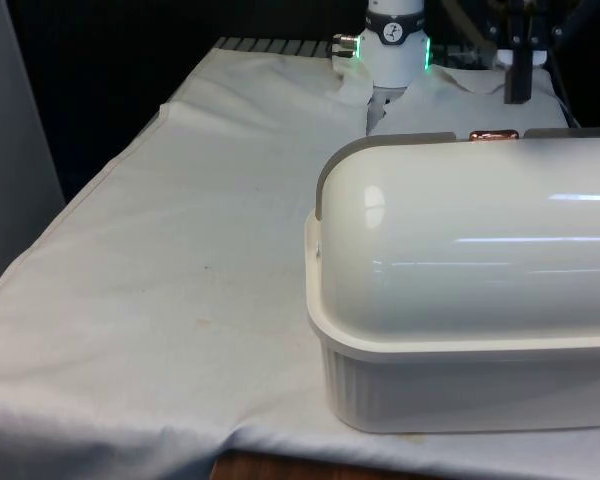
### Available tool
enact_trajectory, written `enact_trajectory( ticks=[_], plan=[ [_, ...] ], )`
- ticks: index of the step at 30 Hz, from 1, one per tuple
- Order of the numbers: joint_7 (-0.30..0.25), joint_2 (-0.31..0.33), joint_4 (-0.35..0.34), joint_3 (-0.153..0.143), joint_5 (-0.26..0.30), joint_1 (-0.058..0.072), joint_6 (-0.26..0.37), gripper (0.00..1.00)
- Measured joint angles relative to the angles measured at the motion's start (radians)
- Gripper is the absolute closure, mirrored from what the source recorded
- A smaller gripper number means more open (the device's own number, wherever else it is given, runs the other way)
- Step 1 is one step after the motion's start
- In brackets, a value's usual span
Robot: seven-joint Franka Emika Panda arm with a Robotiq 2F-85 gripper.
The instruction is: Open the lid, then close it.
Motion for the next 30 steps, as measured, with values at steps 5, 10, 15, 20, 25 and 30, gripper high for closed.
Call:
enact_trajectory(
  ticks=[5, 10, 15, 20, 25, 30],
  plan=[
    [0.000, 0.009, -0.003, 0.000, 0.000, 0.001, 0.000, 1.00],
    [0.001, 0.010, -0.015, 0.001, 0.000, 0.001, 0.000, 1.00],
    [0.001, 0.010, -0.023, 0.001, 0.000, 0.002, 0.000, 1.00],
    [0.000, 0.010, -0.037, 0.001, 0.000, 0.002, 0.000, 1.00],
    [0.000, 0.010, -0.043, 0.001, 0.000, 0.003, -0.001, 1.00],
    [-0.002, 0.008, -0.050, 0.001, 0.000, 0.003, -0.004, 1.00]
  ],
)
